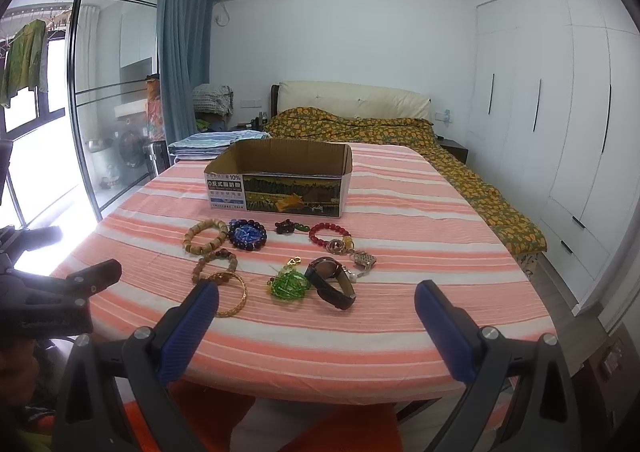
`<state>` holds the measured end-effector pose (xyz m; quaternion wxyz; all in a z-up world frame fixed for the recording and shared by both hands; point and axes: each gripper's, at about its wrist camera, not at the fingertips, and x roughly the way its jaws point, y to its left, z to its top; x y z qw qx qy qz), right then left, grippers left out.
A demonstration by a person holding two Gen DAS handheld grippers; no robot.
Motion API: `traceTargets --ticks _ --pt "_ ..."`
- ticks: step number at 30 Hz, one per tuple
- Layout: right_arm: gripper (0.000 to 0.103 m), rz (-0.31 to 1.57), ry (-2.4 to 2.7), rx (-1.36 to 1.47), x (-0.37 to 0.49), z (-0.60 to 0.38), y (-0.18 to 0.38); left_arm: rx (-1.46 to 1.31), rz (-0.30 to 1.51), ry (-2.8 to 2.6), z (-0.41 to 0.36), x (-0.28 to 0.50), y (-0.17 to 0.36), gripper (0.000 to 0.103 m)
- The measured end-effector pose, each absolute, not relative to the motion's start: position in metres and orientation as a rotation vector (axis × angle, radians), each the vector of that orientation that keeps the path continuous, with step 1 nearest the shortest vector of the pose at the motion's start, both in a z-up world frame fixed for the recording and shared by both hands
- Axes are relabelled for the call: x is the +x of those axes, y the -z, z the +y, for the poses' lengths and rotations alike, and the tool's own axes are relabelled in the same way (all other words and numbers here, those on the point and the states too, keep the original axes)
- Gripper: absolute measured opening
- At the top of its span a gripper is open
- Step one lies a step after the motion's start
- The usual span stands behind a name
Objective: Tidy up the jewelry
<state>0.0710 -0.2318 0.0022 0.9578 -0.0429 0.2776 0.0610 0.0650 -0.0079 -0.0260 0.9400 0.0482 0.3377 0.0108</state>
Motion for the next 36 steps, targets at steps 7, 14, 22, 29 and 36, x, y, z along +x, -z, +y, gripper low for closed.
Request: traceTargets --ticks 7,14,22,29,36 --pt "0.1 0.542 -0.184 -0.022 0.081 -0.237 -0.003 0.075 0.72 -0.029 -0.001 0.078 0.033 0.103" --pt "0.103 0.559 -0.224 0.019 0.108 -0.241 0.005 0.058 0.757 -0.052 0.01 0.103 0.04 0.103" --pt "0.103 0.719 -0.216 0.05 0.164 -0.259 0.027 -0.004 0.811 -0.074 0.039 0.15 0.046 0.103" --pt "0.103 0.791 -0.134 0.043 0.212 -0.3 0.046 -0.035 0.863 -0.11 0.061 0.204 0.061 0.103" --pt "0.071 0.957 -0.104 0.111 0.271 -0.334 0.092 -0.06 0.938 -0.095 0.066 0.255 0.086 0.103"
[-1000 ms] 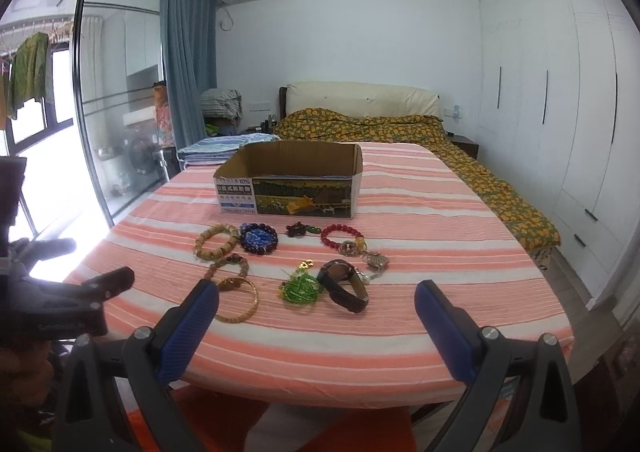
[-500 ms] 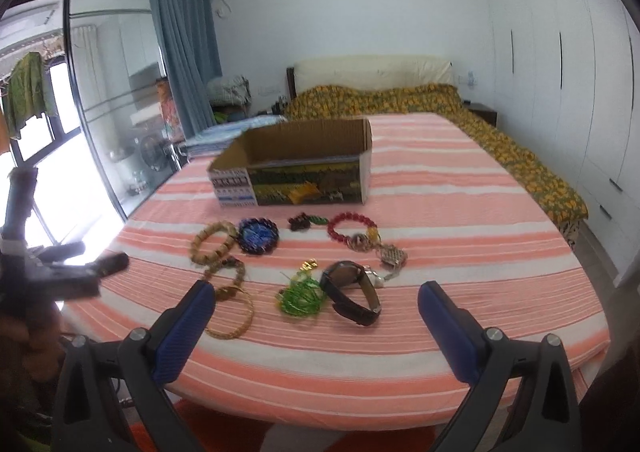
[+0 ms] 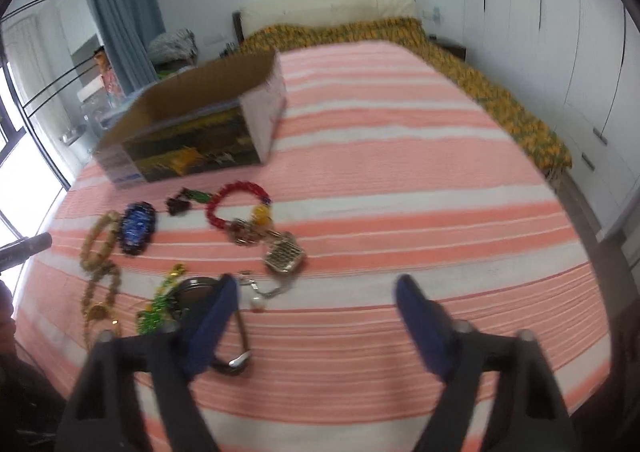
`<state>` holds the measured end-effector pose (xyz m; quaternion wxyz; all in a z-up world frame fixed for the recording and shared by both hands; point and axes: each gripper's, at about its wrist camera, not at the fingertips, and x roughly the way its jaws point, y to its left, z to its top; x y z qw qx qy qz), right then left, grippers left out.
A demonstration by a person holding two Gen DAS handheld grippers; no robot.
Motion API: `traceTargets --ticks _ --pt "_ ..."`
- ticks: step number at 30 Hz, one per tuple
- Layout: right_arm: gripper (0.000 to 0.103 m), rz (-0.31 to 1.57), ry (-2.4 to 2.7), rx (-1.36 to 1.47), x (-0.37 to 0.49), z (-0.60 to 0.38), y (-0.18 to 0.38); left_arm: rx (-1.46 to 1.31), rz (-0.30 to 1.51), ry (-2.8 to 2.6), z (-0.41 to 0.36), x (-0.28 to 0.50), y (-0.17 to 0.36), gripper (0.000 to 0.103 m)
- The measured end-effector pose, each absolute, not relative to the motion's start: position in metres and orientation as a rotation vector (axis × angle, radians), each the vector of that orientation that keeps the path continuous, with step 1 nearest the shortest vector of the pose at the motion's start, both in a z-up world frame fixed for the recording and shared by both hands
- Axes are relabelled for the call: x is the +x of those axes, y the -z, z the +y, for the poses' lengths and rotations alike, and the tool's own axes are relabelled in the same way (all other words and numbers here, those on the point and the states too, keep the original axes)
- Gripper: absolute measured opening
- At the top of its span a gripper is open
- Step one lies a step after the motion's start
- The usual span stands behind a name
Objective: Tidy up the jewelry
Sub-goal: 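Grasp the light wooden bead bracelet with the left tool while the right tool grasps the silver pendant keychain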
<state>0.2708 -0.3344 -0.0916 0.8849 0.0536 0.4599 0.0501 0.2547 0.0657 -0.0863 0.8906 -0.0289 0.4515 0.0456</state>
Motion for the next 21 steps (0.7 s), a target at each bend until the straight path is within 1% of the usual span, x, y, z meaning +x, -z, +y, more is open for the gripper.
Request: traceTargets --ticks 6,9,11,12,17,18,19,20,21 --pt "0.07 1.0 -0.167 0.125 0.298 -0.329 0.112 -0.06 1.03 -0.094 0.064 0.301 0.119 0.102" --pt "0.065 1.029 -0.198 0.102 0.313 -0.324 0.122 -0.021 1.069 -0.119 0.061 0.312 0.137 0.102" --pt "0.064 1.02 -0.215 0.053 0.319 -0.316 0.122 0.008 1.09 -0.146 0.061 0.315 0.147 0.103" --pt "0.061 1.023 -0.223 0.035 0.322 -0.312 0.123 0.007 1.085 -0.145 0.06 0.314 0.148 0.103" --pt "0.061 1.047 -0.257 -0.151 0.32 -0.289 0.124 -0.034 1.076 -0.151 0.062 0.308 0.148 0.103" --pt "0.059 1.041 -0.264 -0.183 0.317 -0.286 0.124 -0.036 1.077 -0.155 0.062 0.308 0.148 0.103" --pt "0.054 1.03 -0.28 -0.186 0.315 -0.285 0.123 -0.031 1.081 -0.16 0.06 0.307 0.147 0.103" --pt "0.034 1.023 -0.284 -0.19 0.314 -0.284 0.122 -0.013 1.087 -0.17 0.057 0.307 0.146 0.103" --pt "0.035 1.028 -0.282 -0.194 0.314 -0.284 0.122 0.005 1.092 -0.177 0.054 0.307 0.144 0.103"
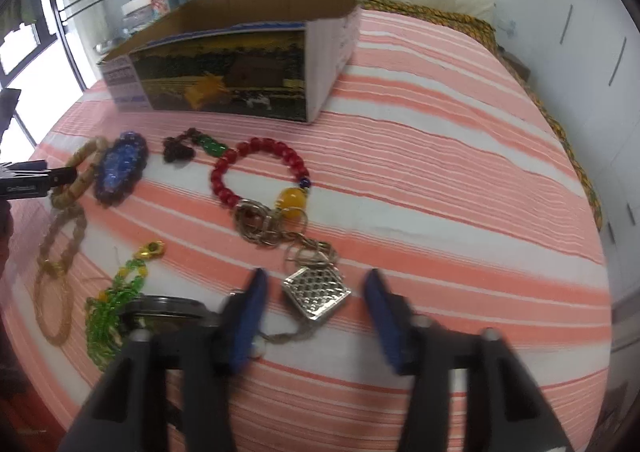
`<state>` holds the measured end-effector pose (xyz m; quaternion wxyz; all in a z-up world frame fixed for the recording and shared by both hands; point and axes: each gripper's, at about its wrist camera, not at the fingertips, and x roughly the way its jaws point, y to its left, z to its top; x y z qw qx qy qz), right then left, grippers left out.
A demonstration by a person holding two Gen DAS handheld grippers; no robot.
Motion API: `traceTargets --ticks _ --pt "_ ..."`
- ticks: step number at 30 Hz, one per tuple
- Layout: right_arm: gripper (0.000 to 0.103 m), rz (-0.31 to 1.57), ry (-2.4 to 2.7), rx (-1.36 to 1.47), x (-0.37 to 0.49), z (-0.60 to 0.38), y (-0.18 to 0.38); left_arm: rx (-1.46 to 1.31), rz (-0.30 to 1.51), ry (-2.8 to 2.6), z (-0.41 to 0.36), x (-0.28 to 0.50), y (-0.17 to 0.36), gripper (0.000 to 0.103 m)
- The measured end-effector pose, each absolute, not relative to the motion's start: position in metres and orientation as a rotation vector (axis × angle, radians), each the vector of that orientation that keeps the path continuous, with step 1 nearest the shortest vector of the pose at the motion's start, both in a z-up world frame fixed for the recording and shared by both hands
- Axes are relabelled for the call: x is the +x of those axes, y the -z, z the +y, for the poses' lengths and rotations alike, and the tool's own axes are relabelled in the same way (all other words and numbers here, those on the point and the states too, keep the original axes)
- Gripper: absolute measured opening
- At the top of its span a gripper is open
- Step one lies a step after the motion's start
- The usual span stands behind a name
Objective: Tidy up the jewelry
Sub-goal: 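Grasp the light wooden bead bracelet with the left tool while the right tool grasps the silver pendant keychain, then carry both held items into the cardboard box and open both tools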
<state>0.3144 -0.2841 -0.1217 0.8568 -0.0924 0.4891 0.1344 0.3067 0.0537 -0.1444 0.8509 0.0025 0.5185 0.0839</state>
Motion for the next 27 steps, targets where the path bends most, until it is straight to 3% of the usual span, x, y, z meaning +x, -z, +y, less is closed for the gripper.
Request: traceTargets --ticks 1,2,3,4,5,6,12,19,27 --pt "0.035 1.036 -0.28 -0.187 0.315 -0.285 0.121 0.03 1.097 -0.183 0.05 0.306 0.143 0.102" --pt "0.035 1.043 -0.276 -0.178 0.315 -0.286 0.12 0.056 1.098 -0.168 0.043 0.305 0.141 0.094" --pt "0.035 1.044 -0.276 -0.164 0.314 -0.288 0.117 0.057 1.096 -0.136 0.04 0.303 0.139 0.072" --pt "0.035 1.039 -0.28 -0.144 0.313 -0.291 0.113 0.041 1.1 -0.072 0.035 0.3 0.136 0.058" --pt "0.035 1.034 -0.283 -0.125 0.313 -0.293 0.108 0.031 1.106 -0.029 0.031 0.298 0.135 0.026" --pt "0.035 1.027 -0.285 -0.106 0.311 -0.293 0.102 0.042 1.11 -0.005 0.026 0.296 0.133 0.012" --pt "0.035 0.957 -0.331 -0.038 0.306 -0.301 0.043 -0.019 1.072 0.07 0.025 0.287 0.114 0.012" --pt "0.034 0.846 -0.422 -0.015 0.327 -0.286 -0.034 -0.146 0.964 0.158 0.044 0.286 0.027 0.012" --pt "0.035 0.762 -0.516 0.0 0.4 -0.238 -0.088 -0.142 0.845 0.213 0.052 0.357 -0.055 0.012"
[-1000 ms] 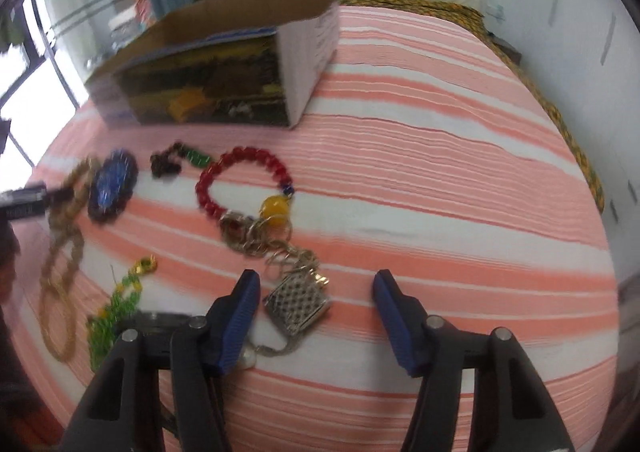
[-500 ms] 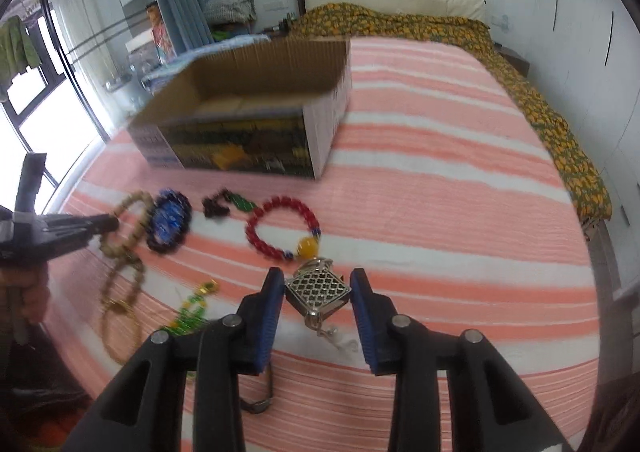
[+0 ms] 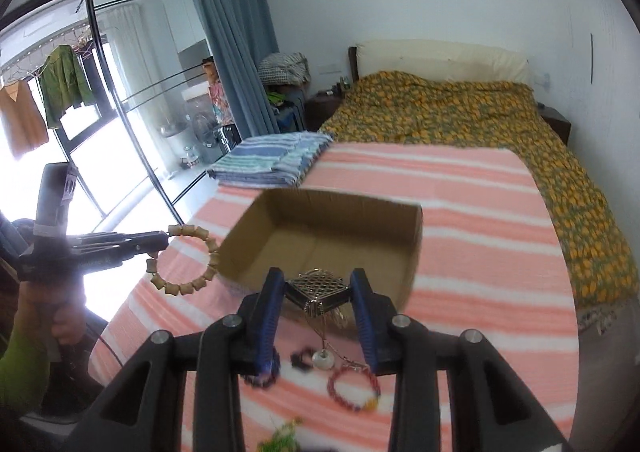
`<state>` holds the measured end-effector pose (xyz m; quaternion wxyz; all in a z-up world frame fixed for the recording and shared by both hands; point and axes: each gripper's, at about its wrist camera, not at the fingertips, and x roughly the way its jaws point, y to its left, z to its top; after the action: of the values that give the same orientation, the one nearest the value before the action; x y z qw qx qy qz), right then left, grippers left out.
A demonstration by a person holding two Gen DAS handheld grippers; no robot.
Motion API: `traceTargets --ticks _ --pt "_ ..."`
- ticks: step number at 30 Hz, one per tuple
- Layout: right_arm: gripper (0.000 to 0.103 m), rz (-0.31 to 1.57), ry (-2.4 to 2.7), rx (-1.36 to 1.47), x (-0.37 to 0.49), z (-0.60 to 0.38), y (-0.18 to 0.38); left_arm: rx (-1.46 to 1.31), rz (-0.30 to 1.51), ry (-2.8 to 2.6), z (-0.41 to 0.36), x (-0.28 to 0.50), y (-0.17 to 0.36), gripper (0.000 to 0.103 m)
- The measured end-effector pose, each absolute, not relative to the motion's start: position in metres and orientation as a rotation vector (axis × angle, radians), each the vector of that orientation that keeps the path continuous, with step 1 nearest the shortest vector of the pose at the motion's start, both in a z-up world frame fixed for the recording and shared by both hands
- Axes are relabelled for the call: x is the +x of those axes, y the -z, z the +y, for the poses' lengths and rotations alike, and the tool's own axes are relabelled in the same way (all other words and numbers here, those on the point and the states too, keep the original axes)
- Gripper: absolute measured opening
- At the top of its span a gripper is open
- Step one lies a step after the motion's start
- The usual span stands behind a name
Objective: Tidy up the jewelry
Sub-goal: 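Carry both held items into the cardboard box and open both tools, then withdraw both tools from the box toward the gold bangle and green beads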
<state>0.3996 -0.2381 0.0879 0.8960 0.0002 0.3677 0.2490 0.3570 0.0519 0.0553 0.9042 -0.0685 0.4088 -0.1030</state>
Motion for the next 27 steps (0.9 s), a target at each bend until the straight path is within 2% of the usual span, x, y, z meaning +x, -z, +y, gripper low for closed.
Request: traceTargets --ticks 4,11,13,14,15,16,17,18,23,27 --pt "0.035 0.818 -0.521 -0.01 0.451 -0.207 -0.067 -0.115 0.845 0.191 0.043 0.402 -0.055 0.012" --pt "0.036 0.947 -0.481 0.01 0.494 -0.184 0.002 -0.072 0.927 0.134 0.028 0.454 0.002 0.013" --pt "0.053 0.956 -0.447 0.037 0.496 -0.187 0.015 -0.052 0.947 0.12 0.023 0.457 0.02 0.014" --pt "0.057 0.952 -0.436 0.047 0.493 -0.188 0.017 -0.049 0.954 0.109 0.023 0.458 0.024 0.02" --pt "0.057 0.948 -0.432 0.054 0.49 -0.19 0.018 -0.044 0.962 0.089 0.023 0.457 0.029 0.045" --pt "0.057 0.943 -0.428 0.056 0.486 -0.19 0.019 -0.042 0.97 0.064 0.024 0.456 0.032 0.061" --pt "0.057 0.934 -0.42 0.053 0.481 -0.193 0.018 -0.041 0.965 0.037 0.027 0.451 0.034 0.083" --pt "0.057 0.919 -0.416 0.042 0.474 -0.197 0.015 -0.041 0.928 0.014 0.031 0.442 0.033 0.089" --pt "0.059 0.859 -0.422 0.011 0.425 -0.213 0.002 -0.05 0.869 -0.002 0.046 0.401 0.025 0.091" --pt "0.064 0.8 -0.409 0.027 0.38 -0.232 -0.01 -0.063 0.802 -0.019 0.058 0.354 0.013 0.097"
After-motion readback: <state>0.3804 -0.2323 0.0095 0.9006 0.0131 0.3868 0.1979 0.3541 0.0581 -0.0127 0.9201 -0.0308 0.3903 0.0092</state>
